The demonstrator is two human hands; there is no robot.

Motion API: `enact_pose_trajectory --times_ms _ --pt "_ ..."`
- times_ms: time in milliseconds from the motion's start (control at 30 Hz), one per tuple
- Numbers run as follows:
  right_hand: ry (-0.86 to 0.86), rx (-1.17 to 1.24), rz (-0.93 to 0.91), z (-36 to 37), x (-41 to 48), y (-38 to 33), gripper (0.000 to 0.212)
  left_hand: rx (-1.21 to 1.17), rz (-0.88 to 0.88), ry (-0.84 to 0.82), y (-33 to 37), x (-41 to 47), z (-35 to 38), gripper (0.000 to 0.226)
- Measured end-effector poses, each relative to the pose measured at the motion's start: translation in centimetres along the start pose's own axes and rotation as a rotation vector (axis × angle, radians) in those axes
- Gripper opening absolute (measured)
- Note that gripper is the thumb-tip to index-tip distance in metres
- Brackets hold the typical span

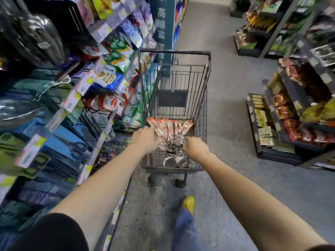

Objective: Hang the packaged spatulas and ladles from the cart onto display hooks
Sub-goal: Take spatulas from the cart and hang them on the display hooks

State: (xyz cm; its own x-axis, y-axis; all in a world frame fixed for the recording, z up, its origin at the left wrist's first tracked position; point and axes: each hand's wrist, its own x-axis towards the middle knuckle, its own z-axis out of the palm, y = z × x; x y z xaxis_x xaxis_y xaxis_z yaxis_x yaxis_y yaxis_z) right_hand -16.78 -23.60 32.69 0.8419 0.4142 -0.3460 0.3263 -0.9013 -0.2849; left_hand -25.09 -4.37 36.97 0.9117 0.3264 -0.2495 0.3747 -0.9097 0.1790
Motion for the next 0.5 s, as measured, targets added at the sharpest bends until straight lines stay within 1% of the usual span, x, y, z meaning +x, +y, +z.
enact_pose_trajectory --times_ms 133,333,500 --pt "-0.095 0.02 0.024 1.9 7.4 2.5 0.037 0.032 -0.028 -0.071 0.6 6.7 2.9 0.05" --pt "-0.227 0.021 0.085 4.0 17.2 6.7 0.024 0.036 -0.059 -0.178 2.2 15.3 6.7 0.05" --pt "-0.292 0.08 0.16 7.3 22.6 9.2 0.026 0.025 -0.078 -0.282 2.3 19.4 10.8 0.049"
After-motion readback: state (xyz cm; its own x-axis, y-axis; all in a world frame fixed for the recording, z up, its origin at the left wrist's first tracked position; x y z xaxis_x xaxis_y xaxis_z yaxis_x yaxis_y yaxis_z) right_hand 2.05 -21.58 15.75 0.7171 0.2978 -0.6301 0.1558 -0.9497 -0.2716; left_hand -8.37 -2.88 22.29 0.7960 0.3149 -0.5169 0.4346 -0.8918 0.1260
